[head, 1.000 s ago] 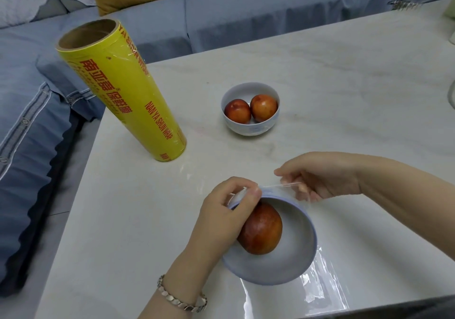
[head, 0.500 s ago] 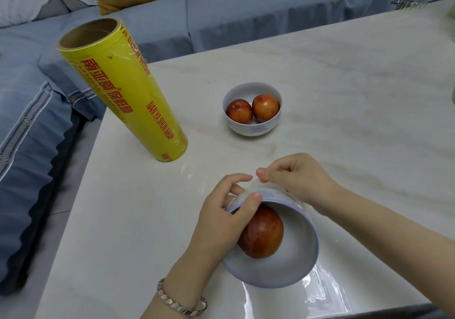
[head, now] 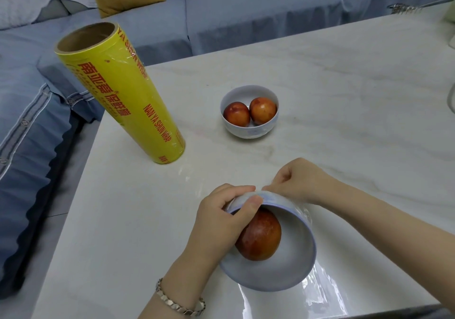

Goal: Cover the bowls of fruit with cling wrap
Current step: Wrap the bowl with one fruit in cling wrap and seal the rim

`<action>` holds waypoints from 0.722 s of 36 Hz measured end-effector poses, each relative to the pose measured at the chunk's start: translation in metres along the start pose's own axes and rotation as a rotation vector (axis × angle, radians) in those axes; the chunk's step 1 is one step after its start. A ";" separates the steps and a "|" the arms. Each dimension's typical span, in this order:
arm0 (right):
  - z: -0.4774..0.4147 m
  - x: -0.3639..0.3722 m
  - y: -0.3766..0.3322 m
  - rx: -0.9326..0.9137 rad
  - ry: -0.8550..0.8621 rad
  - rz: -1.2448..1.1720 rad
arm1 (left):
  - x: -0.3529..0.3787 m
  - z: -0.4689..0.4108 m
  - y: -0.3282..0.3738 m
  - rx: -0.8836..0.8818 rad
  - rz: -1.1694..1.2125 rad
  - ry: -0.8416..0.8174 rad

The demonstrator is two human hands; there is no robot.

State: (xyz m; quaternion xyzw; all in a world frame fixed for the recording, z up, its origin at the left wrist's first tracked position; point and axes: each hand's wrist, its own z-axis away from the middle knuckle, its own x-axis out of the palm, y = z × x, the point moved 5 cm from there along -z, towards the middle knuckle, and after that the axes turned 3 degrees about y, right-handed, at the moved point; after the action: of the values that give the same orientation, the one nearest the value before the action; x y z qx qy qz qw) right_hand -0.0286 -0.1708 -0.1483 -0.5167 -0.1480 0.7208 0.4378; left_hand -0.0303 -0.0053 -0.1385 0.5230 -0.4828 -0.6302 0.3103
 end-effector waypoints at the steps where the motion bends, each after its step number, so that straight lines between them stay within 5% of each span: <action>1: 0.001 -0.006 0.001 -0.043 0.063 0.001 | -0.001 0.001 -0.001 -0.002 -0.007 0.007; 5: 0.025 -0.032 -0.008 -0.294 0.256 -0.338 | -0.002 0.002 -0.005 -0.049 0.008 0.024; 11: 0.057 -0.011 -0.027 -0.577 -0.180 -0.324 | -0.003 0.003 -0.009 -0.155 0.003 0.033; 16: 0.047 0.001 -0.030 -0.551 -0.232 -0.140 | -0.002 0.005 -0.006 -0.146 0.009 0.054; 26: 0.028 0.012 -0.018 -0.325 -0.311 -0.160 | -0.002 0.003 -0.008 -0.163 0.010 0.027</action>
State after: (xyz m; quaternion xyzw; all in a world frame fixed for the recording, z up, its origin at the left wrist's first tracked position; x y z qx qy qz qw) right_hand -0.0458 -0.1443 -0.1317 -0.4497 -0.3685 0.7213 0.3765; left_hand -0.0313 0.0000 -0.1456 0.5019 -0.4283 -0.6588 0.3615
